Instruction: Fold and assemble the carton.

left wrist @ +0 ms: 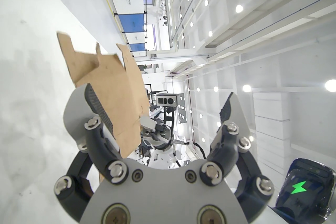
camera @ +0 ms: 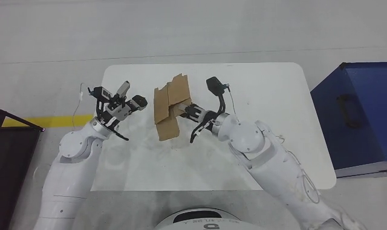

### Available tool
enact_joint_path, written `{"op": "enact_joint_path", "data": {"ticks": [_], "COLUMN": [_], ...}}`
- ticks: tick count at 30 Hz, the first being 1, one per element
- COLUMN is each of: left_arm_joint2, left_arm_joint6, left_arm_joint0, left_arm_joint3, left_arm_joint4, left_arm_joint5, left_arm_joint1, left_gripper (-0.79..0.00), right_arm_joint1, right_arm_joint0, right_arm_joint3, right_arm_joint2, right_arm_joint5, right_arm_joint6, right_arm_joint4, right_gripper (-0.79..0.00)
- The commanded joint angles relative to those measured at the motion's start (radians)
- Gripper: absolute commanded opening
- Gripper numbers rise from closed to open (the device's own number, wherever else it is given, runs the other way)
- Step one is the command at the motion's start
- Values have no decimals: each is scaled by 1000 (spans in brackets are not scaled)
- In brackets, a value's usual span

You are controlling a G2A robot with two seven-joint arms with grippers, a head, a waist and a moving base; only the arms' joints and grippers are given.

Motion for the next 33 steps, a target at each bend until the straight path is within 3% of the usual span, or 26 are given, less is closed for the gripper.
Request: {"op": "enact_joint_path", "data": {"ticks": [1, 8, 14, 15, 17, 21, 22, 33], "left_arm_joint2": [3, 47, 66, 65, 64, 62, 61, 67], "left_arm_joint6": [8, 37, -49, -53, -57, -66, -68, -81], "left_arm_joint0": [-8, -52, -68, -70, -72, -72, -72, -68], "left_arm_joint3": [19, 98, 112, 114, 116, 115, 115, 108], "left_arm_joint4": [17, 98, 4, 6, 2, 7, 10, 44], "left_arm_joint5": [-7, 8, -12, -10, -8, -4, -2, 9], "left_arm_joint1": [-1, -6, -12, -12, -12, -12, -11, -10], "left_gripper": [0, 0, 0, -52, -400, -739, -785, -785], "right_arm_joint1": [3, 8, 11, 11, 10, 11, 11, 12], "right_arm_joint0": [-3, -11, -11, -10, -7, -4, -3, 14], "right_arm_joint3": [4, 8, 13, 17, 19, 13, 10, -9], "right_arm_joint2": [17, 48, 51, 51, 48, 31, 24, -29], "right_arm_joint5": [-34, -128, -133, -127, -114, -62, -49, -21], "right_arm_joint6": [35, 102, 116, 113, 108, 82, 80, 128], "right_arm_joint4": [24, 89, 84, 81, 72, 2, -13, -114], "right_gripper": [-785, -785, -785, -785, -785, -785, -785, -785]}}
